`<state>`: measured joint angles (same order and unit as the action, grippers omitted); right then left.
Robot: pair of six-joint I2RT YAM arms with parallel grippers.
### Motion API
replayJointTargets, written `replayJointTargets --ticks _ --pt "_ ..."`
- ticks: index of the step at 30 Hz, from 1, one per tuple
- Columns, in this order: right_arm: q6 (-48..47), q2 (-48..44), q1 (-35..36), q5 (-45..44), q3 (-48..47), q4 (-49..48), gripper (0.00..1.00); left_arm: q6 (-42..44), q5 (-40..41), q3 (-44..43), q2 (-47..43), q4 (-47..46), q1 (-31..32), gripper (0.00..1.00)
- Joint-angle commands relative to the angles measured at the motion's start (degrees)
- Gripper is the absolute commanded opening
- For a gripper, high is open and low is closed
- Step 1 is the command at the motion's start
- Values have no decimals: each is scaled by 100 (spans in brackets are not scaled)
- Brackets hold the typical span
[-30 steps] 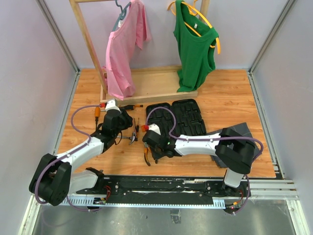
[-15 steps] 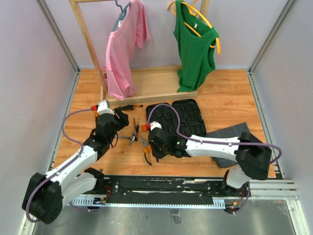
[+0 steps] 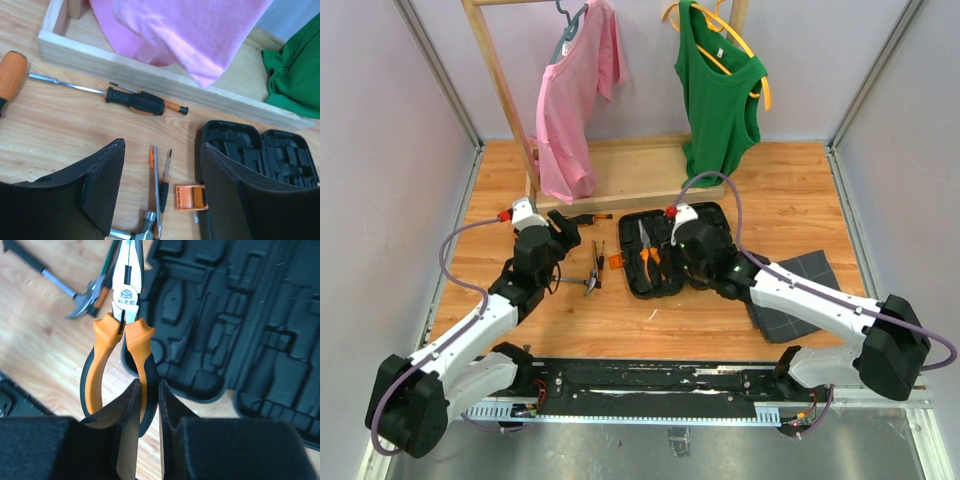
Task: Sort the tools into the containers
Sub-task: Pick up the pliers at the center of the board, then place the pliers in the storage box.
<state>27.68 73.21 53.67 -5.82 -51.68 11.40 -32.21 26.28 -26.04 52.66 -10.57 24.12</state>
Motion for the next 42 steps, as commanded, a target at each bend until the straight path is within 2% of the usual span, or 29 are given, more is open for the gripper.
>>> replayJointTargets --ticks 1,8,17,25,30,34,39,42 --pt "-147 -4 -456 -258 -22 -431 1 -144 -141 -426 420 -664 -39 66" --pt "-211 1076 -654 -250 -778 -674 1 -259 -462 -623 1442 -1041 -39 63" --pt "178 2488 -878 -37 -1668 -522 1 -363 -963 -430 2032 -1303 -39 62" --pt "3 2961 -961 -80 -2208 -121 1 -359 -928 -449 2143 -1314 -39 62" --pt "-280 2880 -1234 201 -2632 191 1 -398 -891 -420 2159 -1318 -34 62" --pt "43 2525 -1446 371 -2310 144 1 -376 -863 -411 2178 -1341 -39 61" --pt "835 2274 -1498 1460 -1525 21 1 -348 -753 -373 2093 -1334 -34 61" --pt "1208 1980 -1352 1583 -894 -217 1 -328 -778 -360 2035 -1333 -39 61"
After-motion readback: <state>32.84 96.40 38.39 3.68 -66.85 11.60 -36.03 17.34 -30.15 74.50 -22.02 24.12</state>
